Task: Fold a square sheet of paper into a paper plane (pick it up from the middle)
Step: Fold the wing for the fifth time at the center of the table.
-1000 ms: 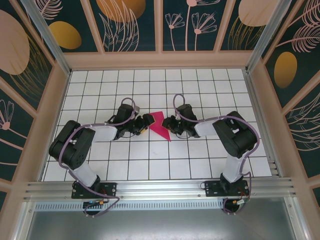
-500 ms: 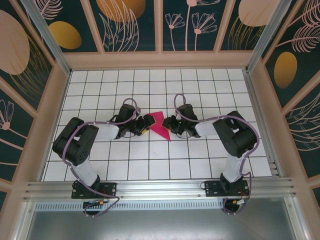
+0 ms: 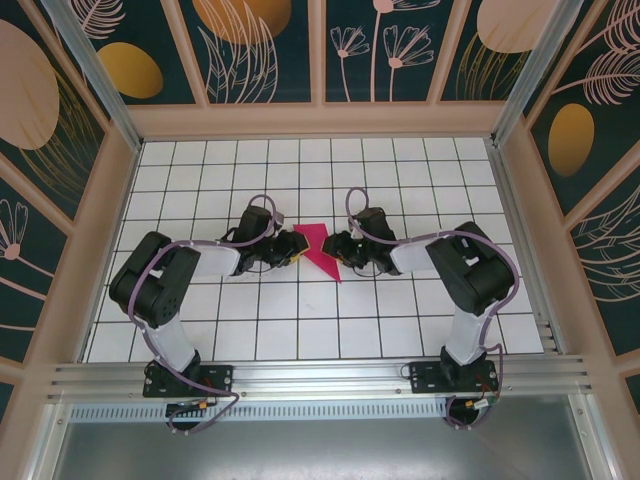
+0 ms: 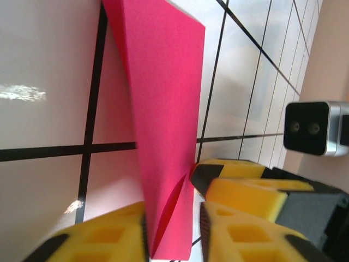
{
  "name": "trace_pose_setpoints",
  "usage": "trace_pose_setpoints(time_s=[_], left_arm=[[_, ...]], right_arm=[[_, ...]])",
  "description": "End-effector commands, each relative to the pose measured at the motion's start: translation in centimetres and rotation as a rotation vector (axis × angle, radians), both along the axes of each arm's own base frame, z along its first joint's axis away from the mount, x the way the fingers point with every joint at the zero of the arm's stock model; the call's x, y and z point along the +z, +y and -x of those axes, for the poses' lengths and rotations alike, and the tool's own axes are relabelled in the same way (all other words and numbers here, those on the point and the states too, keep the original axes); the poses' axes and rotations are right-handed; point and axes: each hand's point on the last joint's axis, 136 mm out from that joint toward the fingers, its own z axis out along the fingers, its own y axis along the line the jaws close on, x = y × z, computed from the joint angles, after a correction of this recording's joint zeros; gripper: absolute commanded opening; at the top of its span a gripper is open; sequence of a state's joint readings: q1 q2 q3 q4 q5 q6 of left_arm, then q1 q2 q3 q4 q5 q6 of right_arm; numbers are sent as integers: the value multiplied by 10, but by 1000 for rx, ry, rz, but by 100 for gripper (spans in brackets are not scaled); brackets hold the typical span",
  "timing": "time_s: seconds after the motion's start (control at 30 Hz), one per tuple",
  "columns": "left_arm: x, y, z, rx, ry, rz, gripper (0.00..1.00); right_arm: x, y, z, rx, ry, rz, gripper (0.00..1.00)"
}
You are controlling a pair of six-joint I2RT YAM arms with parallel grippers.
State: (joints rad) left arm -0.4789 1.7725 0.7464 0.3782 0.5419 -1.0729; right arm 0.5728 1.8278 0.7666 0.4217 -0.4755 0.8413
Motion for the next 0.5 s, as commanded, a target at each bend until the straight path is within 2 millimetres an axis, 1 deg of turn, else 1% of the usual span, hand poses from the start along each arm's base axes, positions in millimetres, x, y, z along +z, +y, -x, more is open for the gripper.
trace_pose_setpoints(time_s=[0.0,0.03,0.07,0.17,0.27,0.33,0.4,0.47], left_arm=[[3,-7,-5,-16,-25,13,18],[3,-6,-5,-14,-24,13,13],[3,-6,-5,-13,-25,12,10],[7,-5,-7,-1,-34,13,3],[12,-4,-8,9,-41,18,2],[15,-4,-8,14,-44,19,2],[16,-4,-9,19,-42,20,2],[16,-4,-9,22,-38,22,1]], right_arm=[[-11,-18,-6,6,-64,105,45],[0,-15,-9,15,-104,99,48],[10,-14,-13,19,-147,102,50],[30,-16,-20,19,-244,131,57],[43,-23,-21,17,-351,184,62],[51,-29,-19,1,-452,268,63],[60,-34,-13,-4,-577,372,63],[68,-31,-3,34,-675,416,62]])
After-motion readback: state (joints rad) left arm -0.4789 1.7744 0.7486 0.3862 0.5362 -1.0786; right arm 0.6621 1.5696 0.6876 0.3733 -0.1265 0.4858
